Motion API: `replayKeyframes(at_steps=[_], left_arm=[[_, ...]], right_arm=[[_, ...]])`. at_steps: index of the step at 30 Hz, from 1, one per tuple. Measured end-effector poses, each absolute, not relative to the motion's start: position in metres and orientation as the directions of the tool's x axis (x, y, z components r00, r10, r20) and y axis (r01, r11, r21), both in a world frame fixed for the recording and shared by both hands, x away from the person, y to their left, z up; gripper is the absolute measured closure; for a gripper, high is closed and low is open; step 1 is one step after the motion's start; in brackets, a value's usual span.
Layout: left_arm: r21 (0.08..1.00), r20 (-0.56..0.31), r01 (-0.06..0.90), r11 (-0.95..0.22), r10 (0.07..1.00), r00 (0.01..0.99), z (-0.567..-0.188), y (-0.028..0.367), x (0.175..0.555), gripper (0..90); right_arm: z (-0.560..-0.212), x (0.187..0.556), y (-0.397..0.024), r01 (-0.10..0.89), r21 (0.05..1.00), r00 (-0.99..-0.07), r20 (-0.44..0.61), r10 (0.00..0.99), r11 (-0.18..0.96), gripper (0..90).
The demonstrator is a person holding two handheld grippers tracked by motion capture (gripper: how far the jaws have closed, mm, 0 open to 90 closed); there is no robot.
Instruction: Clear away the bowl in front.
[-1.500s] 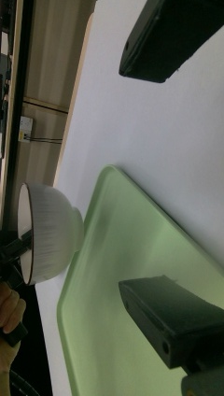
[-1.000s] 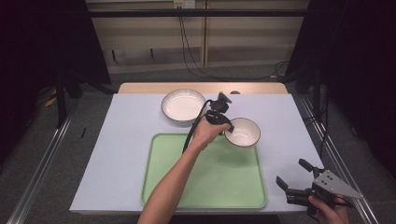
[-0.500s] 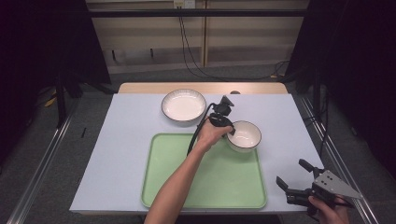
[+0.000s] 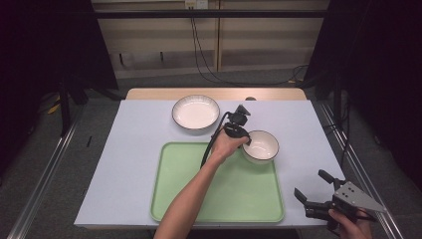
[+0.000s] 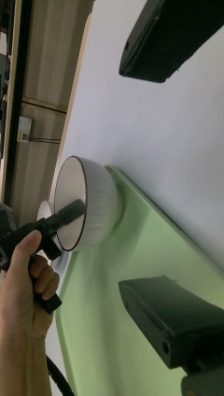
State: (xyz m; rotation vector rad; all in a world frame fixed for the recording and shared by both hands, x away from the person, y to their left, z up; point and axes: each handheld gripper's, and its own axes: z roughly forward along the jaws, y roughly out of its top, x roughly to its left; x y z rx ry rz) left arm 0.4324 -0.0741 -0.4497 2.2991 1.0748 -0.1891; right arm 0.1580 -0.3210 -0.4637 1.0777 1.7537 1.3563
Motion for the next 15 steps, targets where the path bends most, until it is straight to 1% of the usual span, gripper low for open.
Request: replayKeyframes(at_steps=[15], left_arm=[[0.467, -0.361, 0.73, -0.499, 0.646, 0.673, -0.4511, -0.0735, 0.4316, 82.1]], right_arm=[[-0.4637, 0.1578, -0.3212, 0.208, 0.971, -0.437, -0.019, 0.899, 0.122, 0.0]])
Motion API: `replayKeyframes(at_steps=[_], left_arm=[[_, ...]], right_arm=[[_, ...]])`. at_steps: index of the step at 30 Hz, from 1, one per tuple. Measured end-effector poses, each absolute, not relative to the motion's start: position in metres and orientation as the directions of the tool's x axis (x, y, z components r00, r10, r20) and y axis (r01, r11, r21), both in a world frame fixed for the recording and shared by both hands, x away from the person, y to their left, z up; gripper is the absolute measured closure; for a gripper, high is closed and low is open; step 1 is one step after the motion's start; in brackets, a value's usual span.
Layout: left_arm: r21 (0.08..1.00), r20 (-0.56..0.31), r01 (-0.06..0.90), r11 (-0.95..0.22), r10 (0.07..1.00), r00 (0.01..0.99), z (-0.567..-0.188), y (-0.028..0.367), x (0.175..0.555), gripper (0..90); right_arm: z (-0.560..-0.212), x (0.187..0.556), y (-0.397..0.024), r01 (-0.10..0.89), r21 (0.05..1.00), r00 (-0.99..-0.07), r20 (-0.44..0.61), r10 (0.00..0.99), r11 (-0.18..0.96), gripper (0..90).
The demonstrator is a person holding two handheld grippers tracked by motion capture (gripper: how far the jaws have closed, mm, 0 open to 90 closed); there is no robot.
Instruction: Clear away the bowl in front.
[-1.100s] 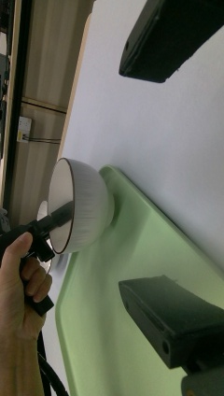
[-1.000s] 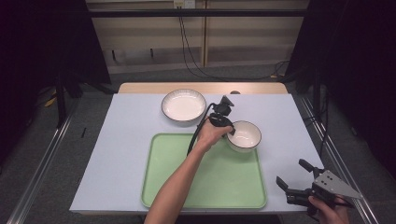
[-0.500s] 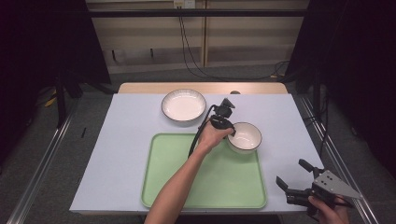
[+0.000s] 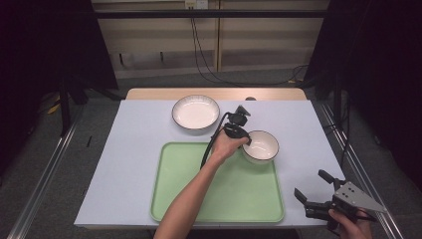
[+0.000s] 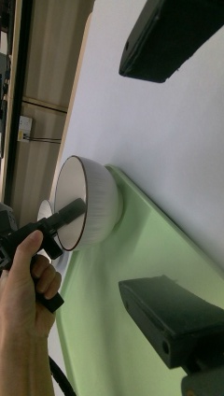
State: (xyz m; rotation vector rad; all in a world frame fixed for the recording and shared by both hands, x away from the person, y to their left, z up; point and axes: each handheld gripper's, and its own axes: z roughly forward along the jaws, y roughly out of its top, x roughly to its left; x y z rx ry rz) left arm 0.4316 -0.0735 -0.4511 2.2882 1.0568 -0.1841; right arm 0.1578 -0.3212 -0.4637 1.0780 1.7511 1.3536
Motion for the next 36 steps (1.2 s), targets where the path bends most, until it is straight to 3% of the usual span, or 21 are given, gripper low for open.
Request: replayKeyframes(at_steps=[5, 9, 10, 12, 13, 18, 20, 22, 36], left_arm=[[0.467, -0.344, 0.71, -0.527, 0.631, 0.695, -0.454, -0.075, 0.43, 75.7], [0.489, -0.354, 0.703, -0.517, 0.619, 0.701, -0.454, -0.073, 0.43, 61.1], [0.503, -0.356, 0.702, -0.505, 0.619, 0.7, -0.451, -0.074, 0.428, 51.2], [0.505, -0.344, 0.699, -0.507, 0.624, 0.701, -0.45, -0.074, 0.426, 40.4], [0.508, -0.337, 0.697, -0.507, 0.628, 0.702, -0.449, -0.074, 0.426, 40.4], [0.532, -0.345, 0.676, -0.51, 0.598, 0.723, -0.444, -0.067, 0.424, 14.8], [0.547, -0.362, 0.677, -0.491, 0.59, 0.721, -0.444, -0.062, 0.424, 14.1], [0.565, -0.37, 0.682, -0.465, 0.596, 0.713, -0.443, -0.056, 0.424, 5.4], [0.683, -0.262, 0.604, -0.411, 0.634, 0.728, -0.425, -0.025, 0.407, 4.6]], right_arm=[[-0.464, 0.158, -0.321, 0.206, 0.971, -0.436, -0.022, 0.9, 0.123, 0.0], [-0.464, 0.158, -0.321, 0.208, 0.971, -0.437, -0.019, 0.899, 0.122, 0.0], [-0.464, 0.158, -0.321, 0.204, 0.971, -0.444, -0.019, 0.896, 0.122, 0.0], [-0.464, 0.158, -0.321, 0.208, 0.971, -0.439, -0.018, 0.899, 0.12, 0.0], [-0.464, 0.158, -0.321, 0.208, 0.971, -0.439, -0.018, 0.899, 0.12, 0.0], [-0.464, 0.158, -0.321, 0.207, 0.971, -0.441, -0.02, 0.897, 0.123, 0.0], [-0.464, 0.158, -0.321, 0.21, 0.97, -0.441, -0.015, 0.897, 0.12, 0.0], [-0.464, 0.158, -0.321, 0.211, 0.97, -0.438, -0.014, 0.899, 0.118, 0.0], [-0.464, 0.159, -0.321, 0.207, 0.971, -0.435, -0.015, 0.901, 0.117, 0.0]])
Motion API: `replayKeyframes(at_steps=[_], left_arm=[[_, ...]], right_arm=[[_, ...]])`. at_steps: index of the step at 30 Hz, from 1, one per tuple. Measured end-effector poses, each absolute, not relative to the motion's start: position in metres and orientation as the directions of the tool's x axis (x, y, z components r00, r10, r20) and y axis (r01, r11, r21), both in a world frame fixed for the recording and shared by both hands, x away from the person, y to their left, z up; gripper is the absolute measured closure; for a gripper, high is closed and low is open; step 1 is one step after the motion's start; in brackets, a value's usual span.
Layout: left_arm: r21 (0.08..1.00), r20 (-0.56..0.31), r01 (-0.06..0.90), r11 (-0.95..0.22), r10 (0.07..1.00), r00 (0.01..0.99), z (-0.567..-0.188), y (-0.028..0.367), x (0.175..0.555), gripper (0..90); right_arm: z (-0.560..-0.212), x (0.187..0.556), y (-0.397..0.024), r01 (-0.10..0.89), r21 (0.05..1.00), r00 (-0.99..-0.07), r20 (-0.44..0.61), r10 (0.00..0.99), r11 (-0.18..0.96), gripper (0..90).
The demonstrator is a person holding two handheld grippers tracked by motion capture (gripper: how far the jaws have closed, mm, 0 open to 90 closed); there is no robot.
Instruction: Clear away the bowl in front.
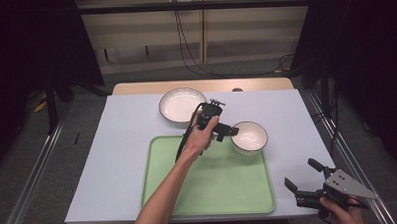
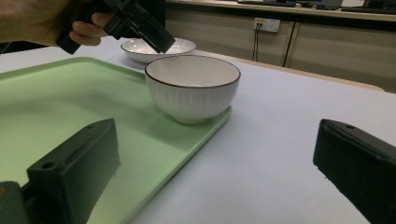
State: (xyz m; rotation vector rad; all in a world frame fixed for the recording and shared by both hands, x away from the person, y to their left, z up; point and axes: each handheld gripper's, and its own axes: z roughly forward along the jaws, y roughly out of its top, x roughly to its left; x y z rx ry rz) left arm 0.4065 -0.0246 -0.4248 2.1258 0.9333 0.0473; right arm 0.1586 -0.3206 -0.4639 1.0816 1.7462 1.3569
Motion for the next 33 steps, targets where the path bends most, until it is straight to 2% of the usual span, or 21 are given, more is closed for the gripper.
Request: replayKeyframes(at_steps=[2, 9, 16, 22, 33], left_arm=[[0.703, -0.259, 0.593, -0.393, 0.635, 0.727, -0.425, -0.021, 0.403, 3.8], [0.744, -0.163, 0.533, -0.403, 0.664, 0.73, -0.424, 0.0, 0.392, 3.3], [0.755, -0.142, 0.521, -0.399, 0.676, 0.724, -0.422, 0.016, 0.38, 2.8], [0.776, -0.083, 0.47, -0.42, 0.672, 0.736, -0.42, 0.031, 0.367, 2.5], [0.808, -0.066, 0.467, -0.359, 0.733, 0.677, -0.42, 0.066, 0.342, 2.6]], right_arm=[[-0.464, 0.159, -0.321, 0.204, 0.972, -0.435, -0.018, 0.9, 0.117, 0.0], [-0.464, 0.159, -0.321, 0.205, 0.972, -0.428, -0.019, 0.903, 0.118, 0.0], [-0.464, 0.159, -0.321, 0.206, 0.971, -0.43, -0.019, 0.903, 0.119, 0.0], [-0.464, 0.159, -0.32, 0.208, 0.971, -0.433, -0.018, 0.901, 0.119, 0.0], [-0.464, 0.16, -0.32, 0.206, 0.971, -0.432, -0.018, 0.902, 0.119, 0.0]])
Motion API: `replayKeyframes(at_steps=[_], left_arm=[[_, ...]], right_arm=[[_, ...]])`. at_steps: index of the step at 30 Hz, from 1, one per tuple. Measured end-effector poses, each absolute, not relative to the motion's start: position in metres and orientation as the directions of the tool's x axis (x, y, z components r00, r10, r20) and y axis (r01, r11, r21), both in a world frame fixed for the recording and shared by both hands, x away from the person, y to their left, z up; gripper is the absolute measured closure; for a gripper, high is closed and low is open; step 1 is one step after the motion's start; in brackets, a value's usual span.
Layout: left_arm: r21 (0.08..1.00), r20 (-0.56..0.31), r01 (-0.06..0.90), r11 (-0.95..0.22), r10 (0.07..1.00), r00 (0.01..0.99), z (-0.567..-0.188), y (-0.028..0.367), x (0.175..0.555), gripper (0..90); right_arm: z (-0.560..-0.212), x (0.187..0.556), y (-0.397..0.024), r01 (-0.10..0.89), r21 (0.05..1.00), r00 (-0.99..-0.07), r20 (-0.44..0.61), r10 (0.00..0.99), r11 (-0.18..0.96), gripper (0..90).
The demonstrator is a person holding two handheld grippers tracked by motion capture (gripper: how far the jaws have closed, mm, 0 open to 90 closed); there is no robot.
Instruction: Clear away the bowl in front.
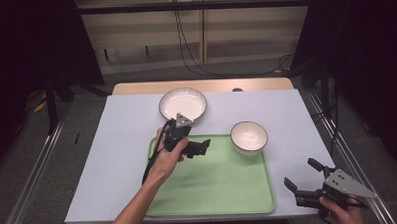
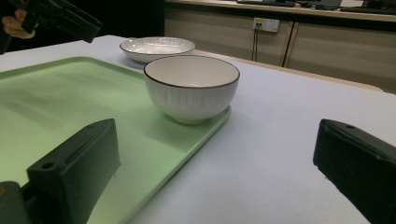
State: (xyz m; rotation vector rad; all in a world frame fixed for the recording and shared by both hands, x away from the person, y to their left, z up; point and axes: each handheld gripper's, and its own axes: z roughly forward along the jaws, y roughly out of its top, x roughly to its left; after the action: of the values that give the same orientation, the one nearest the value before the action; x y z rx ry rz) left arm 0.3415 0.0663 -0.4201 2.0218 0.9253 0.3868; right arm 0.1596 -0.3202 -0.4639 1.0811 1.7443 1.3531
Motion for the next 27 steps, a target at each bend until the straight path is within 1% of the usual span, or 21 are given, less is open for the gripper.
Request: replayKeyframes(at_steps=[3, 5, 8, 10, 12, 14, 17, 19, 21, 23, 25, 27], left_arm=[[0.821, -0.087, 0.471, -0.322, 0.746, 0.661, -0.418, 0.076, 0.335, 2.1], [0.824, -0.067, 0.463, -0.328, 0.754, 0.653, -0.416, 0.083, 0.332, 2.8], [0.824, -0.092, 0.475, -0.309, 0.754, 0.65, -0.419, 0.09, 0.325, 2.5], [0.817, -0.059, 0.47, -0.334, 0.762, 0.645, -0.422, 0.098, 0.319, 2.4], [0.816, -0.068, 0.478, -0.324, 0.768, 0.637, -0.423, 0.103, 0.315, 2.5], [0.824, -0.065, 0.467, -0.321, 0.766, 0.64, -0.423, 0.11, 0.31, 2.2], [0.835, -0.075, 0.468, -0.288, 0.784, 0.617, -0.423, 0.119, 0.302, 2.2], [0.835, -0.045, 0.457, -0.305, 0.791, 0.611, -0.423, 0.127, 0.295, 2.2], [0.821, -0.036, 0.473, -0.321, 0.796, 0.604, -0.424, 0.134, 0.29, 2.4], [0.83, -0.021, 0.463, -0.312, 0.812, 0.583, -0.428, 0.144, 0.281, 2.2], [0.834, -0.042, 0.478, -0.277, 0.831, 0.555, -0.431, 0.151, 0.277, 2.1], [0.829, -0.046, 0.491, -0.267, 0.843, 0.536, -0.431, 0.16, 0.271, 2.1]], right_arm=[[-0.464, 0.16, -0.32, 0.207, 0.971, -0.432, -0.018, 0.902, 0.119, 0.0], [-0.464, 0.16, -0.32, 0.207, 0.971, -0.434, -0.018, 0.901, 0.119, 0.0], [-0.464, 0.16, -0.32, 0.208, 0.971, -0.435, -0.016, 0.9, 0.118, 0.0], [-0.464, 0.16, -0.32, 0.208, 0.971, -0.434, -0.016, 0.901, 0.118, 0.0], [-0.464, 0.16, -0.32, 0.211, 0.971, -0.436, -0.011, 0.9, 0.114, 0.0], [-0.464, 0.16, -0.32, 0.211, 0.97, -0.436, -0.013, 0.9, 0.116, 0.0], [-0.463, 0.16, -0.32, 0.21, 0.971, -0.433, -0.013, 0.901, 0.115, 0.0], [-0.464, 0.16, -0.32, 0.213, 0.97, -0.432, -0.011, 0.902, 0.114, 0.0], [-0.464, 0.16, -0.32, 0.213, 0.97, -0.431, -0.011, 0.902, 0.114, 0.0], [-0.464, 0.16, -0.32, 0.206, 0.972, -0.429, -0.018, 0.903, 0.117, 0.0], [-0.464, 0.16, -0.32, 0.207, 0.971, -0.43, -0.017, 0.903, 0.117, 0.0], [-0.463, 0.16, -0.319, 0.213, 0.97, -0.436, -0.013, 0.9, 0.117, 0.0]])
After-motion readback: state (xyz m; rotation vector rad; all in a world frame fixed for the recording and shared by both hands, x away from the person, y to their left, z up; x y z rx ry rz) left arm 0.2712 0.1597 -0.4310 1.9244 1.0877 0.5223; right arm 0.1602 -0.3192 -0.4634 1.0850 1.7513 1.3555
